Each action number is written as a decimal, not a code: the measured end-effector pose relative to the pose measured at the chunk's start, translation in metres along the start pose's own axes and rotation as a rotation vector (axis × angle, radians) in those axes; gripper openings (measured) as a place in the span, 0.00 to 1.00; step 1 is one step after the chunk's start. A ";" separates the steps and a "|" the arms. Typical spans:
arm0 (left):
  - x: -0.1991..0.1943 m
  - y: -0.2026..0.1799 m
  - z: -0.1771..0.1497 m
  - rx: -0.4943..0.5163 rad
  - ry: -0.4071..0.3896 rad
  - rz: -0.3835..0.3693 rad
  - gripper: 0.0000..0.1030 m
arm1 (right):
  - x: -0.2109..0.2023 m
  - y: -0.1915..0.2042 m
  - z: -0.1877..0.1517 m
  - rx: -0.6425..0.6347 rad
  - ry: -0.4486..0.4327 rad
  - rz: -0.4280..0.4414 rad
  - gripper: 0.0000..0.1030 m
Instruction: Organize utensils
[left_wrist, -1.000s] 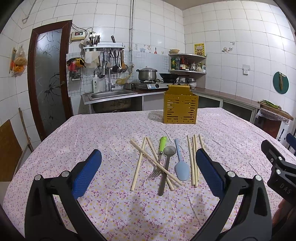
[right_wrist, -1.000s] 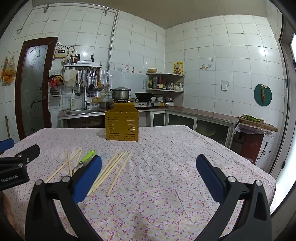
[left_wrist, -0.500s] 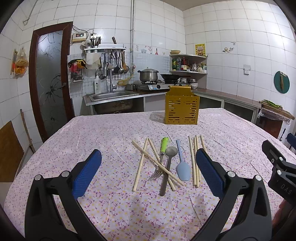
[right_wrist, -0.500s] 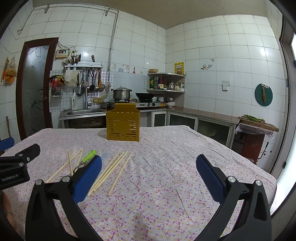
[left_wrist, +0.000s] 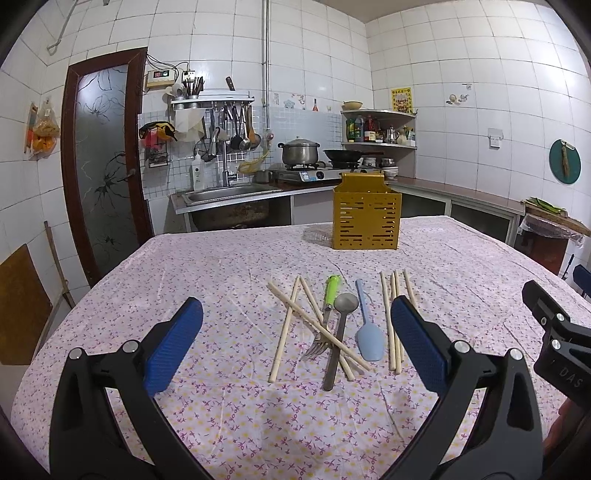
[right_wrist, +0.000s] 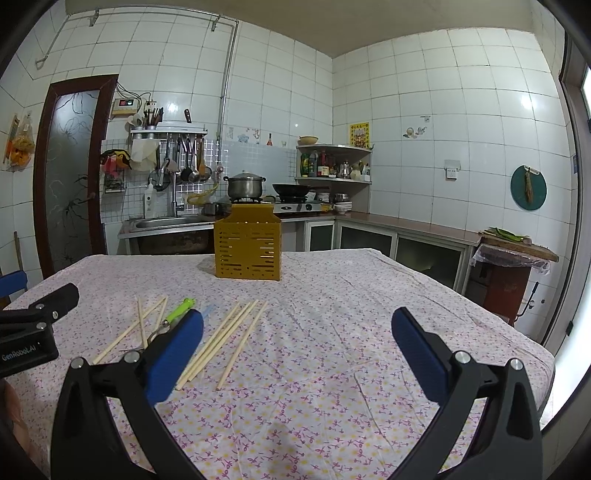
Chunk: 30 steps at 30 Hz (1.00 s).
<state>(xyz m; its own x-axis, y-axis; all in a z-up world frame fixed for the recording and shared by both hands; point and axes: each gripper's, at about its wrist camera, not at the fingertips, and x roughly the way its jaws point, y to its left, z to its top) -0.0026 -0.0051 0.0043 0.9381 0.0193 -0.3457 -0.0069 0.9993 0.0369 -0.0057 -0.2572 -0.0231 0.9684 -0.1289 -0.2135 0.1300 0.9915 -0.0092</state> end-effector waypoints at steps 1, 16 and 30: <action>0.000 0.000 0.000 0.002 0.000 0.002 0.95 | 0.000 0.000 0.000 0.000 0.000 0.001 0.96; -0.002 -0.002 -0.003 0.008 0.006 0.007 0.95 | 0.001 0.000 0.001 0.003 0.005 0.006 0.96; -0.003 -0.003 -0.002 0.015 0.003 0.013 0.95 | 0.001 0.000 0.000 0.005 0.002 0.009 0.96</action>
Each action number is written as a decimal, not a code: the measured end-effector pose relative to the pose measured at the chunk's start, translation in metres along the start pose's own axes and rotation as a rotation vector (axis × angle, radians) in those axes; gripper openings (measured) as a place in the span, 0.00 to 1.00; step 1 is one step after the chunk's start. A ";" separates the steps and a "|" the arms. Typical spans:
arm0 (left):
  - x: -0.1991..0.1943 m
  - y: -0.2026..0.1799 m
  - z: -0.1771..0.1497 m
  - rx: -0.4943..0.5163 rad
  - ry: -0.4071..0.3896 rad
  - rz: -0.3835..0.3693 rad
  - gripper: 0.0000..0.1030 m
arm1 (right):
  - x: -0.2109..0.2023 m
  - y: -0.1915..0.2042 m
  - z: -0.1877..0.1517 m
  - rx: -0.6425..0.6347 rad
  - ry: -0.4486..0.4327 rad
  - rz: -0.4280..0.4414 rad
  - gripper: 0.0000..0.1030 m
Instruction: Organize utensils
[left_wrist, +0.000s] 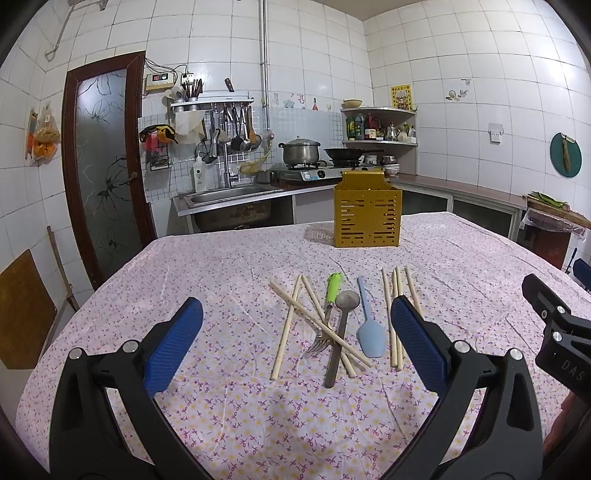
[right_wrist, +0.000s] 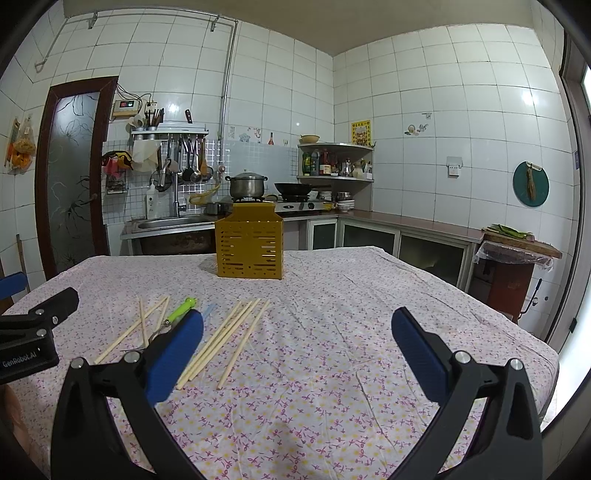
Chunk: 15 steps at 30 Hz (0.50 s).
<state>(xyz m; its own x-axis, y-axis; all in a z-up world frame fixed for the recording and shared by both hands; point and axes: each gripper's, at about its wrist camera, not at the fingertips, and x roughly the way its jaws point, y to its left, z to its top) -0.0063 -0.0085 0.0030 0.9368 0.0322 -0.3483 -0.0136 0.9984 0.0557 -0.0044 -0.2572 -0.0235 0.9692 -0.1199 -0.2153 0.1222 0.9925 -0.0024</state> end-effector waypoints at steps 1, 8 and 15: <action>0.000 0.000 0.000 -0.001 0.000 0.000 0.95 | 0.000 0.000 0.000 0.000 0.000 -0.001 0.96; 0.000 0.000 0.000 -0.001 -0.001 0.002 0.95 | 0.001 -0.001 -0.001 0.002 0.002 0.003 0.96; -0.001 -0.001 0.001 0.003 0.002 0.006 0.95 | 0.002 -0.004 -0.002 0.006 -0.001 0.003 0.96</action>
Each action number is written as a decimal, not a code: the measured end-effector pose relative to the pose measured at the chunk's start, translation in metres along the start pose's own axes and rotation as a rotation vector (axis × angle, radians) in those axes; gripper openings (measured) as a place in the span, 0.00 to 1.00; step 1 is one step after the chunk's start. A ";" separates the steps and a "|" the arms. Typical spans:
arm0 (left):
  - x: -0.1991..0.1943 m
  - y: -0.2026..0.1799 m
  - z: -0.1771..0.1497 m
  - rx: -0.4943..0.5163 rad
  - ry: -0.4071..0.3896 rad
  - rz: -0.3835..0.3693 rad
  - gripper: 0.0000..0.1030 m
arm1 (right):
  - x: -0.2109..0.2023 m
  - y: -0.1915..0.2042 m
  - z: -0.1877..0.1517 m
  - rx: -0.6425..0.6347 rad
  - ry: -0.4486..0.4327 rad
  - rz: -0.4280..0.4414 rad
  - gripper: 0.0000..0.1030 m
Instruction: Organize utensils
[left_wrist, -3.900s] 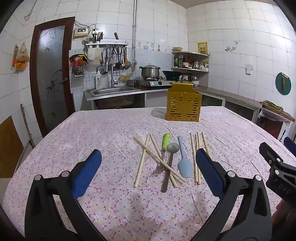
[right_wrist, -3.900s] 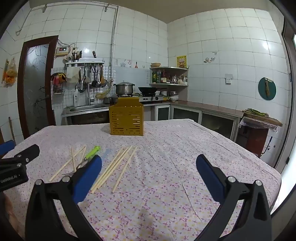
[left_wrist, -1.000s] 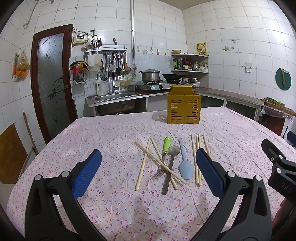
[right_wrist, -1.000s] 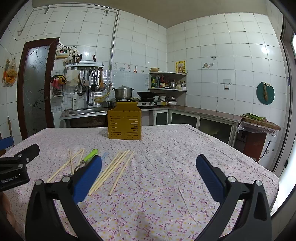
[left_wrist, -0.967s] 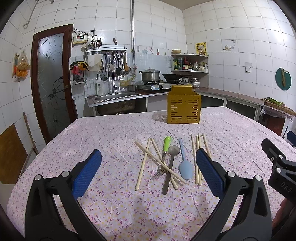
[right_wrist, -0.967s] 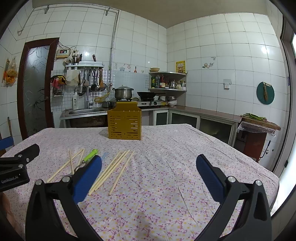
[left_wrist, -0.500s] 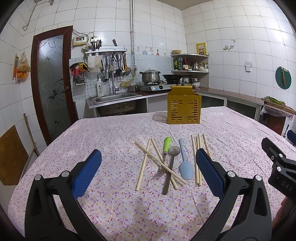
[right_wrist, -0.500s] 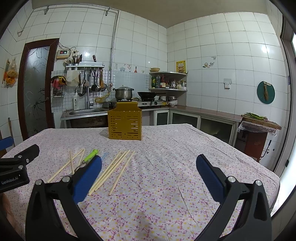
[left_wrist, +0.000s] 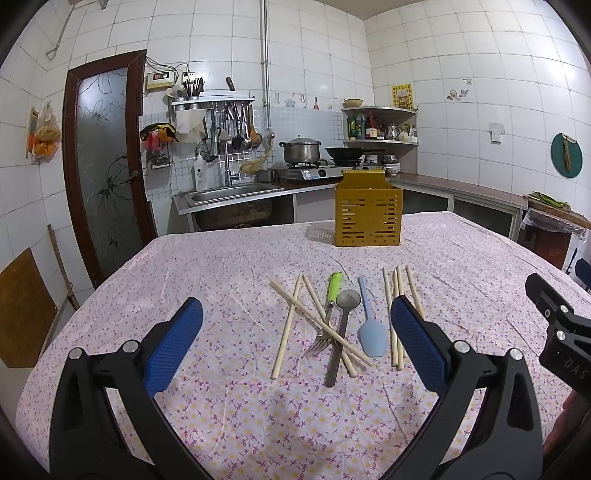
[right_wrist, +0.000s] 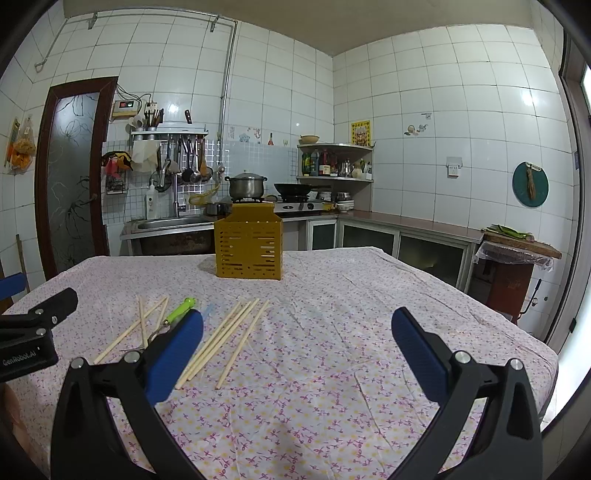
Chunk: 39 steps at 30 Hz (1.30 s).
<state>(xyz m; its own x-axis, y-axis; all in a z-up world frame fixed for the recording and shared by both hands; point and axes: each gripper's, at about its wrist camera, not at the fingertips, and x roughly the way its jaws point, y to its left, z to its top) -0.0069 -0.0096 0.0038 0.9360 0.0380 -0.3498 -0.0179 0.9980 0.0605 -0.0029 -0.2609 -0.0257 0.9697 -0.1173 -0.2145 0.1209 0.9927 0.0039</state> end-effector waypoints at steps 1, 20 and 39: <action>-0.001 0.000 0.000 0.001 -0.001 0.001 0.95 | 0.001 0.000 0.000 0.001 0.002 0.000 0.96; -0.001 0.003 0.002 -0.005 0.000 0.002 0.96 | 0.004 -0.001 -0.001 -0.002 0.004 0.003 0.96; 0.089 0.046 0.061 -0.065 0.165 -0.037 0.95 | 0.121 0.004 0.034 -0.029 0.252 0.018 0.96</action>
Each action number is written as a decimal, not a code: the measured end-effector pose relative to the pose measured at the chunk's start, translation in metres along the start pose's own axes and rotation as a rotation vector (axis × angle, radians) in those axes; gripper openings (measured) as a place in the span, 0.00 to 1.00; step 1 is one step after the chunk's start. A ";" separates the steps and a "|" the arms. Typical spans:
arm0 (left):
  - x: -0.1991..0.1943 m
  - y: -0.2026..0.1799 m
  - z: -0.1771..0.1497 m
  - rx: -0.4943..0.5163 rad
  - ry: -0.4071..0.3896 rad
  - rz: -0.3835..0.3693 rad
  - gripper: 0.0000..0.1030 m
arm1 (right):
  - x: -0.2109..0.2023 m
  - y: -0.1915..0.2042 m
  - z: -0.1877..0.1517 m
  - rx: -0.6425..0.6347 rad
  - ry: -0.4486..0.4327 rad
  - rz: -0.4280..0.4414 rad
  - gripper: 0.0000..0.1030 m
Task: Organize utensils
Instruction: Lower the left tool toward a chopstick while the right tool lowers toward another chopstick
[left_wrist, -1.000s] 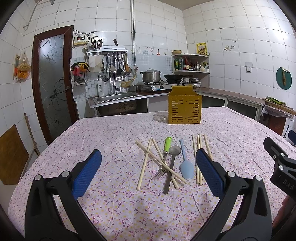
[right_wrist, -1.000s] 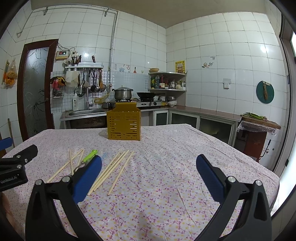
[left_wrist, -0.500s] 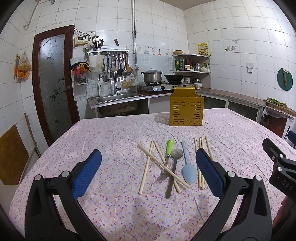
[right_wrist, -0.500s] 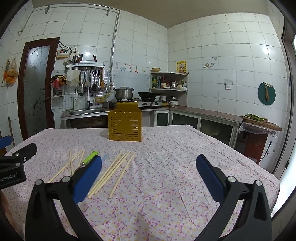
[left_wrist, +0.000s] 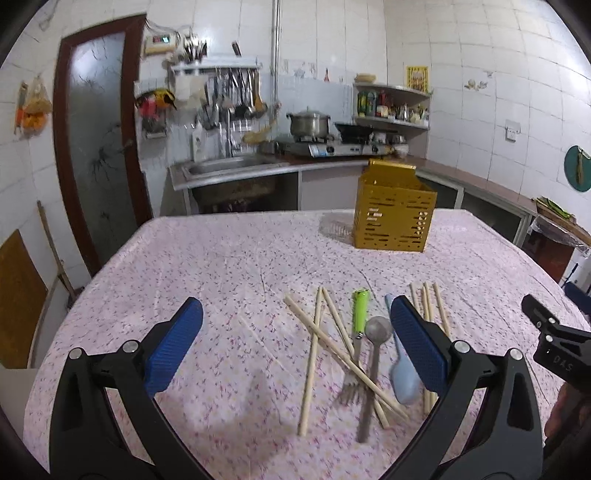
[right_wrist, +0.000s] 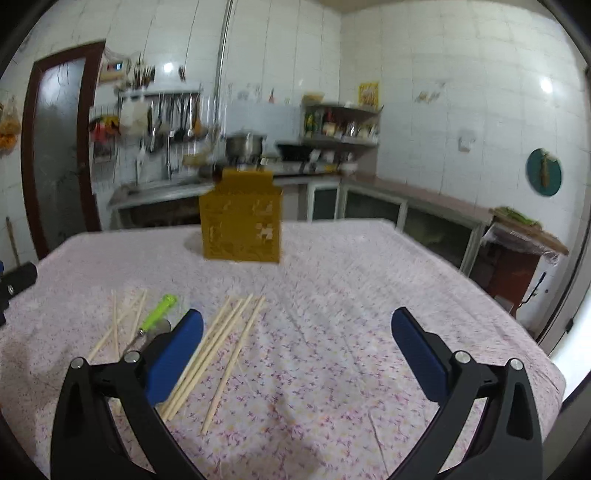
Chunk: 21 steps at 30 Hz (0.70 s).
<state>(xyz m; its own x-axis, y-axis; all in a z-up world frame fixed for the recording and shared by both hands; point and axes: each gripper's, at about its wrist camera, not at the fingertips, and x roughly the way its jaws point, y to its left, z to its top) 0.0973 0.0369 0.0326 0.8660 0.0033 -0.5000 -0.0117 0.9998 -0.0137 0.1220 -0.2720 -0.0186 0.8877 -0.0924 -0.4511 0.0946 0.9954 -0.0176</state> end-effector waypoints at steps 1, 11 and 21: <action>0.007 0.002 0.003 0.001 0.018 -0.003 0.95 | 0.011 0.000 0.002 0.006 0.031 0.000 0.97; 0.106 0.001 0.021 -0.023 0.273 -0.001 0.95 | 0.111 0.003 0.004 0.077 0.266 0.012 0.96; 0.158 -0.001 0.003 -0.058 0.418 0.010 0.78 | 0.157 0.032 -0.011 0.015 0.408 -0.022 0.71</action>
<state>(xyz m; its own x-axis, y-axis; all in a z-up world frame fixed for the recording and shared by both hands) 0.2360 0.0360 -0.0440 0.5887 -0.0059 -0.8083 -0.0576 0.9971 -0.0492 0.2595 -0.2547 -0.1001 0.6340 -0.0927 -0.7678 0.1215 0.9924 -0.0195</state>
